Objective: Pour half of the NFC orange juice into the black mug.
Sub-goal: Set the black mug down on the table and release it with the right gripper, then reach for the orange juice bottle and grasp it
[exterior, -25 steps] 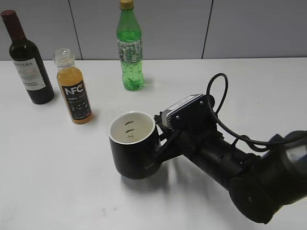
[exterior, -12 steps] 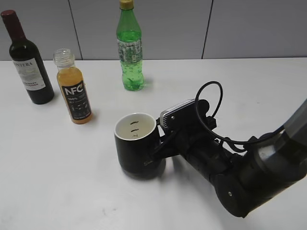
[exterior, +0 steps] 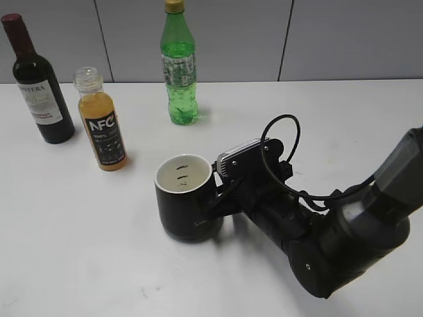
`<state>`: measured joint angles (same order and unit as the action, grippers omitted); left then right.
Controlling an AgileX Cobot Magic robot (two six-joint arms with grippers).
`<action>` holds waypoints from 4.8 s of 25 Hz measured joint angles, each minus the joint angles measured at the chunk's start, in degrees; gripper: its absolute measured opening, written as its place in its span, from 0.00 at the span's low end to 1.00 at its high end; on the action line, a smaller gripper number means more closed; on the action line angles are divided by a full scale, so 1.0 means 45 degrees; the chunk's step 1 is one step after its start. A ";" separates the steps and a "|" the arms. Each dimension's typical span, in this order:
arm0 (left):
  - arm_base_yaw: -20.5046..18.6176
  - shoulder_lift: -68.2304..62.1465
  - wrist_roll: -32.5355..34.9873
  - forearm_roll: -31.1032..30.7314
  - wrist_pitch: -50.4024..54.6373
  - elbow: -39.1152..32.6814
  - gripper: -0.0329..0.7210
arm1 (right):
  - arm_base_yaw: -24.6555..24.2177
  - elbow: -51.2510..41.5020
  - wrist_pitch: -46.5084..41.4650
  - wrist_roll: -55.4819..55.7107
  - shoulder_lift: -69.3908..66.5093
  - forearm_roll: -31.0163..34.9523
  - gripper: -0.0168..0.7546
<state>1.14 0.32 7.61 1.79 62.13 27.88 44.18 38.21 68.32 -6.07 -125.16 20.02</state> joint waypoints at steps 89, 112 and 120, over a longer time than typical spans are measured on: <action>0.0000 0.0000 0.0000 -0.0011 0.0000 0.0000 0.36 | -0.2239 -0.2762 -2.6370 0.3960 1.6582 -0.5573 0.78; 0.0000 0.0000 0.0000 -0.0011 0.0000 0.0000 0.36 | -0.7512 -0.3237 -2.7050 0.1612 2.6575 -0.6014 0.78; 0.0000 0.0000 0.0000 -0.0011 0.0000 0.0000 0.36 | -0.9131 -0.3253 -2.7088 0.1736 2.7820 -0.5687 0.78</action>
<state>1.14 0.32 7.61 1.74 62.13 27.88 3.09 23.57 -53.57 1.74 0.03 -5.57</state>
